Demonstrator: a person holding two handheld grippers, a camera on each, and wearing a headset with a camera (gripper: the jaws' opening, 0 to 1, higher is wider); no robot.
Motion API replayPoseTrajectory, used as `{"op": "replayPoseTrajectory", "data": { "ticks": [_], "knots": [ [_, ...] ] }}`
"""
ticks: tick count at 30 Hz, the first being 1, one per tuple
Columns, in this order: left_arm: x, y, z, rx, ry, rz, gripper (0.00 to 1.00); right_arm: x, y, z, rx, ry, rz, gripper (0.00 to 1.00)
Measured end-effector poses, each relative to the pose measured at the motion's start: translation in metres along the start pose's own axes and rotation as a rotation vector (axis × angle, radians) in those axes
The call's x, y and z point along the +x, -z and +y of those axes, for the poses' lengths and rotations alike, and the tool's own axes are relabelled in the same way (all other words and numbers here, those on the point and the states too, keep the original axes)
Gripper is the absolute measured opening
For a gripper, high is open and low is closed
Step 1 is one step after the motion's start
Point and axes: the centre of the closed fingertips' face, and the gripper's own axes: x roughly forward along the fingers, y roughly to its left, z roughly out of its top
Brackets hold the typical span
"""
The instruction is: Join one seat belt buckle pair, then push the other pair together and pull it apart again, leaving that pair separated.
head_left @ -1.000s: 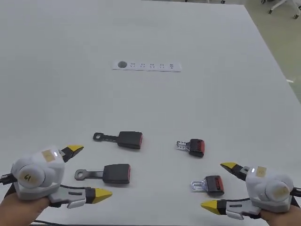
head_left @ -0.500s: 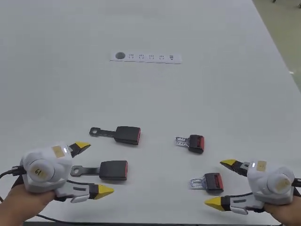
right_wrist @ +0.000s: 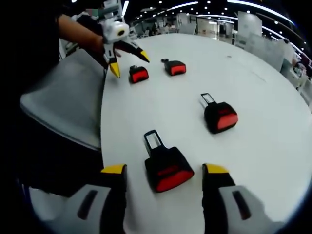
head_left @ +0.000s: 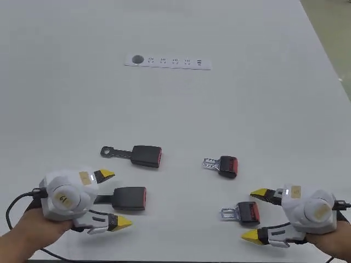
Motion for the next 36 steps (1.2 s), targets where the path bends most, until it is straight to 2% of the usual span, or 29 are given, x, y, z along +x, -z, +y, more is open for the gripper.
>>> {"op": "replayPoseTrajectory", "data": {
  "ticks": [2, 10, 13, 17, 21, 25, 27, 28, 31, 36],
  "knots": [
    [0.002, 0.002, 0.000, -0.005, 0.004, 0.006, 0.72, 0.001, 0.001, -0.001, -0.010, -0.004, 0.010, 0.63],
    [0.009, 0.008, -0.004, 0.050, 0.034, 0.043, 0.62, 0.001, 0.002, -0.004, -0.042, -0.018, 0.027, 0.57],
    [0.011, 0.013, -0.001, 0.096, 0.022, 0.069, 0.58, 0.001, 0.002, -0.004, -0.059, -0.028, 0.041, 0.55],
    [0.011, 0.011, -0.001, 0.102, 0.038, 0.053, 0.56, 0.002, 0.002, -0.002, -0.091, -0.043, 0.053, 0.49],
    [0.011, 0.011, -0.005, 0.151, 0.078, 0.052, 0.48, 0.001, 0.003, -0.004, -0.121, -0.047, 0.063, 0.45],
    [0.012, 0.011, -0.002, 0.166, 0.082, 0.067, 0.42, 0.000, 0.003, -0.006, -0.120, -0.056, 0.081, 0.39],
    [0.011, 0.006, 0.000, 0.188, 0.091, 0.056, 0.39, 0.001, 0.005, -0.006, -0.147, -0.061, 0.096, 0.39],
    [0.009, 0.007, 0.001, 0.189, 0.096, 0.068, 0.36, 0.001, 0.005, -0.006, -0.152, -0.061, 0.099, 0.39],
    [0.012, 0.010, 0.000, 0.222, 0.120, 0.086, 0.35, 0.001, 0.005, -0.006, -0.151, -0.061, 0.099, 0.39],
    [0.011, 0.011, 0.001, 0.238, 0.141, 0.102, 0.35, 0.000, 0.005, -0.006, -0.146, -0.053, 0.076, 0.38]
  ]
}}
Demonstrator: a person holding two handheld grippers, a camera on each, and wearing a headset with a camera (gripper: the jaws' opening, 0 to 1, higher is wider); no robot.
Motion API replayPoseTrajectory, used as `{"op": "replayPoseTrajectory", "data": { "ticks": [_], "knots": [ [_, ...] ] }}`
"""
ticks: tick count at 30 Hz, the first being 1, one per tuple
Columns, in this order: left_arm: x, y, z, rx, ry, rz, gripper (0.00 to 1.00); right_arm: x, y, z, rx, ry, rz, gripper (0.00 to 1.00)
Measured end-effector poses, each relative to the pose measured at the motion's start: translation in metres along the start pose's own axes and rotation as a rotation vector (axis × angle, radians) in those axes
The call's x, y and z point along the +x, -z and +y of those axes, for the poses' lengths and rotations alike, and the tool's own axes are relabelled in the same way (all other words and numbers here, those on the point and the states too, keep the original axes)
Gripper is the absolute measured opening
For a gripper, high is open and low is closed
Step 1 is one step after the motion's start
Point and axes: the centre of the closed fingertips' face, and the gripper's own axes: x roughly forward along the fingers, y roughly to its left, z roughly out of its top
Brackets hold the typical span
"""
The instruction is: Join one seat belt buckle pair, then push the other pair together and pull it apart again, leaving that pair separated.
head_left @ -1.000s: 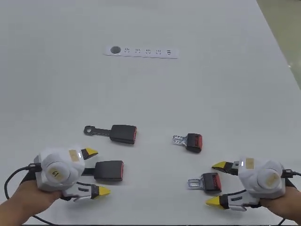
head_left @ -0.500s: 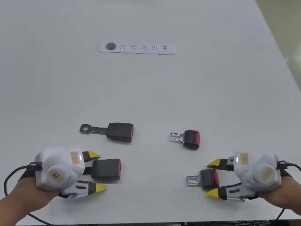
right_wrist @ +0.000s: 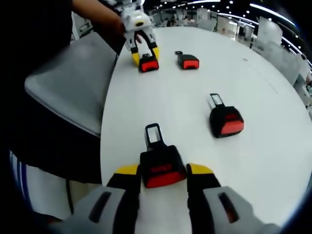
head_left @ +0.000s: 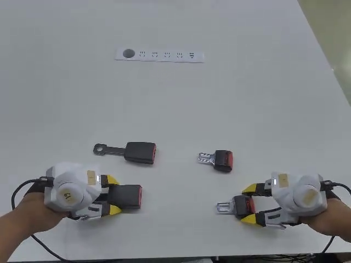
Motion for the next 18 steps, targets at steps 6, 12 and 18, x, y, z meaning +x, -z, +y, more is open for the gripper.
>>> {"op": "replayPoseTrajectory", "data": {
  "ticks": [6, 12, 18],
  "knots": [
    [-0.001, 0.001, 0.000, 0.020, 0.017, 0.025, 0.35, -0.001, -0.001, 0.000, 0.017, 0.009, -0.048, 0.37],
    [-0.002, 0.002, 0.001, 0.036, 0.034, 0.034, 0.35, 0.002, -0.006, 0.000, 0.027, 0.014, -0.082, 0.37],
    [-0.002, 0.002, 0.001, 0.038, 0.042, 0.041, 0.34, 0.006, -0.011, -0.002, 0.042, 0.022, -0.116, 0.37]
  ]
}}
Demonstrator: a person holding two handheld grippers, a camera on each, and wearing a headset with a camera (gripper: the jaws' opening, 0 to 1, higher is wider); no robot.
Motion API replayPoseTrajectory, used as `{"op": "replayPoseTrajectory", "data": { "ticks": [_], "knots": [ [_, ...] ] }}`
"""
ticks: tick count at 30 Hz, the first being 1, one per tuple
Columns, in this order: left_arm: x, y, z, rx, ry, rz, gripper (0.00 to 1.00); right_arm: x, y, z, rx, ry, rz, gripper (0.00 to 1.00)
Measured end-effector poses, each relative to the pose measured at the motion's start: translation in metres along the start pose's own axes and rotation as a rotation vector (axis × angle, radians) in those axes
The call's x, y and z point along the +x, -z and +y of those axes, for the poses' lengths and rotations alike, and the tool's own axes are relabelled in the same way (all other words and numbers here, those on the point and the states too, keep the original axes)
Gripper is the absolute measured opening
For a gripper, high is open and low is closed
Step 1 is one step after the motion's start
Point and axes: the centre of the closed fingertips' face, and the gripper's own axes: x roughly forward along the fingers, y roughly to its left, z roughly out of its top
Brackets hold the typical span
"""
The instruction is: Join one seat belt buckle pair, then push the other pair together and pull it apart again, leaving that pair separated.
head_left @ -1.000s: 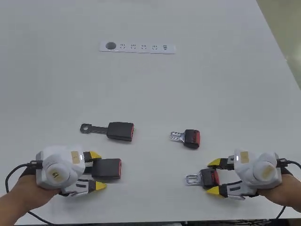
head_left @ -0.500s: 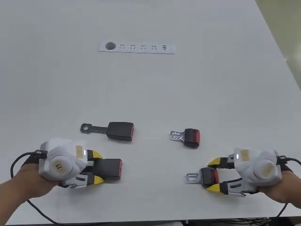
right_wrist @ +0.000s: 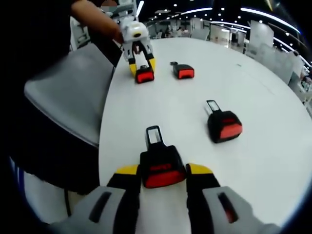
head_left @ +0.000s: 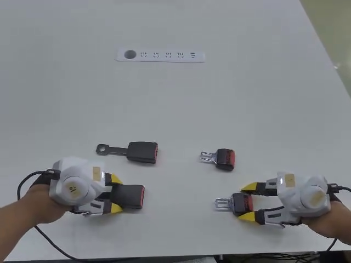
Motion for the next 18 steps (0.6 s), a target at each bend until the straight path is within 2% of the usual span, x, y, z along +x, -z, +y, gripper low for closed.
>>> {"op": "replayPoseTrajectory", "data": {
  "ticks": [6, 18],
  "knots": [
    [0.000, 0.000, 0.000, -0.005, 0.000, 0.004, 0.34, 0.005, -0.006, -0.002, 0.011, 0.010, -0.024, 0.36],
    [0.001, 0.000, -0.002, -0.011, 0.004, 0.010, 0.34, 0.024, -0.029, 0.001, 0.034, 0.020, -0.084, 0.36]
  ]
}}
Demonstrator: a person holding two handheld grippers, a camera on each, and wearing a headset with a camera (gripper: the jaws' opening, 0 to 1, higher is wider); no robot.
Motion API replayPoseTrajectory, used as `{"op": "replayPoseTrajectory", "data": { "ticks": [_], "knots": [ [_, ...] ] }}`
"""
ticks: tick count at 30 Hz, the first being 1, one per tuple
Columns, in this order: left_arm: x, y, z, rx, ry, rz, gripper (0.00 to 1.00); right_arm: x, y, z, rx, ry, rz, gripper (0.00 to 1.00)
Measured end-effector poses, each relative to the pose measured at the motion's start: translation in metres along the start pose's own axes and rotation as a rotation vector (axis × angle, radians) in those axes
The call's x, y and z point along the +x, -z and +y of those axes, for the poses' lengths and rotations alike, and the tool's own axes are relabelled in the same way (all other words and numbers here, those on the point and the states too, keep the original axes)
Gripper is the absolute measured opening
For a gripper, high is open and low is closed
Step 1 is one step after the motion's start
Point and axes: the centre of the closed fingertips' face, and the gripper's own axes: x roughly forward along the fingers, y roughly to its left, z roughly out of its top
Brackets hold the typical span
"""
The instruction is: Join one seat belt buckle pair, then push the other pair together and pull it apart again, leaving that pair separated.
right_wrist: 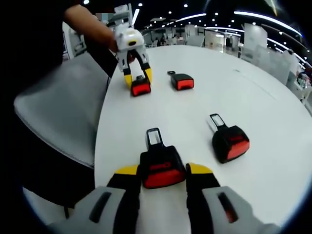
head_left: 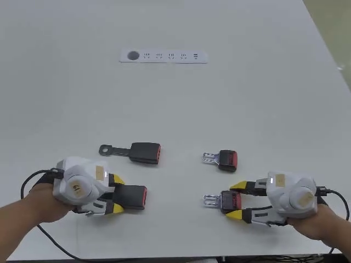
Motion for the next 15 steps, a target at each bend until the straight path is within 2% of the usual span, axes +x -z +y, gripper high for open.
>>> {"op": "replayPoseTrajectory", "data": {
  "ticks": [15],
  "knots": [
    [0.001, 0.000, -0.001, -0.005, 0.009, 0.016, 0.34, 0.032, -0.031, 0.004, 0.035, -0.015, -0.063, 0.36]
  ]
}}
